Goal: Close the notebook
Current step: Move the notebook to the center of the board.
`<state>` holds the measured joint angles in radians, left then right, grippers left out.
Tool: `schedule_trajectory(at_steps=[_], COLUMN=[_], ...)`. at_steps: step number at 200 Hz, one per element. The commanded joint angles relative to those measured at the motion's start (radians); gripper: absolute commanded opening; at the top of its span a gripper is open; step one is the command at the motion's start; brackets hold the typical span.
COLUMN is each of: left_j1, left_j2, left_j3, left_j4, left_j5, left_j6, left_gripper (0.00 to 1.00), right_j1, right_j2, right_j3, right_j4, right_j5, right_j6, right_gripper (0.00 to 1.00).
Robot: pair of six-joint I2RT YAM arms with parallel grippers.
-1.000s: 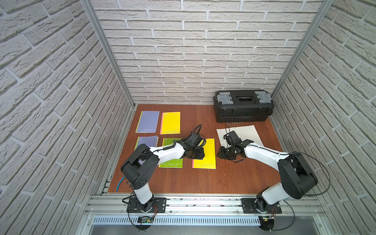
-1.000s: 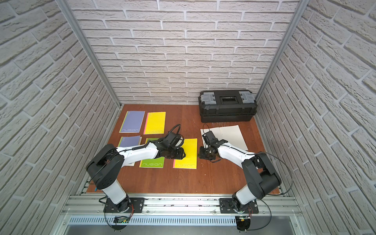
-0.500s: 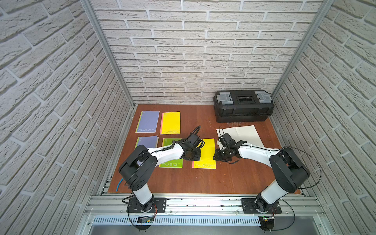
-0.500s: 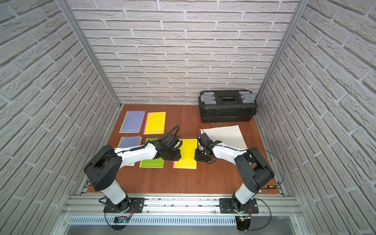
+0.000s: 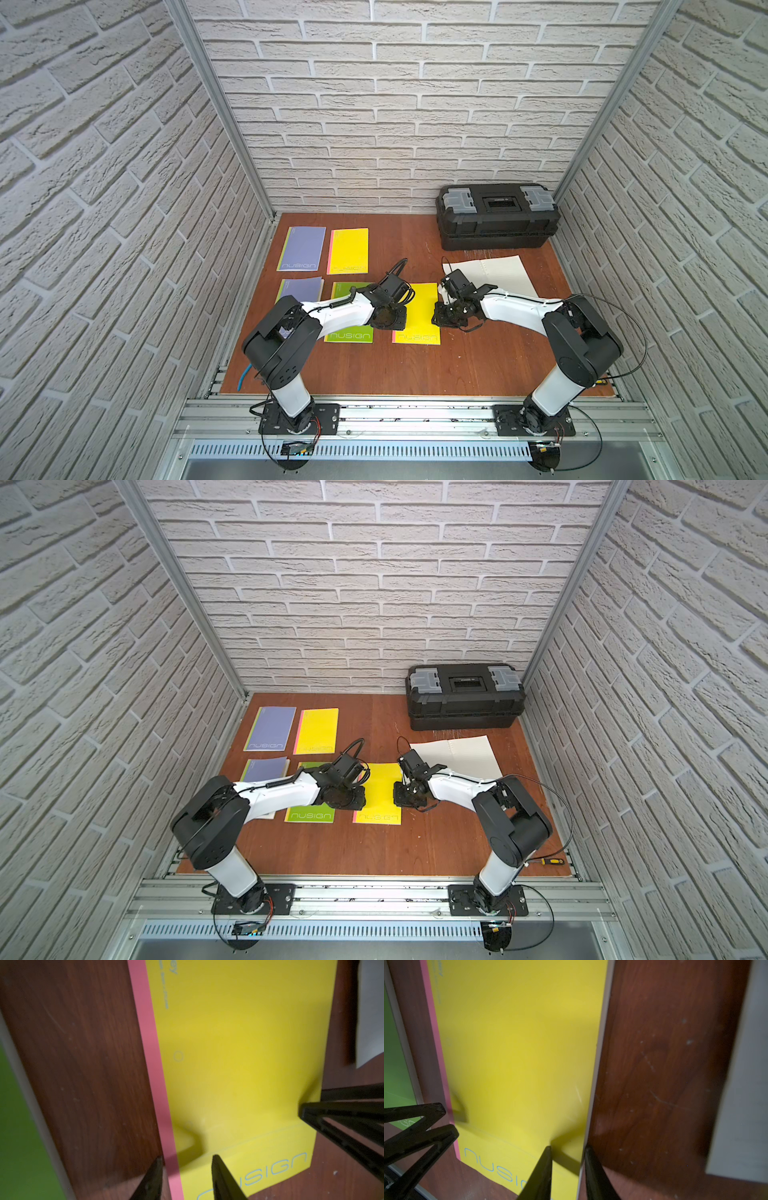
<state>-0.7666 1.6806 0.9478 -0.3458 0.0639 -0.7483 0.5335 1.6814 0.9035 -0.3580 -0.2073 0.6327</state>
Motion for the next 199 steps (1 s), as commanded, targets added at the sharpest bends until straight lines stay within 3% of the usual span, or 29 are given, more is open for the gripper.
schedule_trajectory(at_steps=[1, 110, 199], left_j1=[0.009, 0.069, 0.175], left_j2=[0.023, 0.083, 0.237], left_j3=[-0.009, 0.015, 0.206], left_j4=[-0.007, 0.052, 0.053], left_j5=[-0.007, 0.045, 0.134], left_j6=[0.012, 0.039, 0.127], left_gripper=[0.41, 0.39, 0.39], right_j1=[0.011, 0.011, -0.010], right_j2=[0.020, 0.094, 0.314], right_j3=[0.010, 0.086, 0.384], right_j4=[0.005, 0.011, -0.082], right_j5=[0.000, 0.013, 0.047], right_j6=[0.004, -0.002, -0.052], right_gripper=[0.27, 0.24, 0.25])
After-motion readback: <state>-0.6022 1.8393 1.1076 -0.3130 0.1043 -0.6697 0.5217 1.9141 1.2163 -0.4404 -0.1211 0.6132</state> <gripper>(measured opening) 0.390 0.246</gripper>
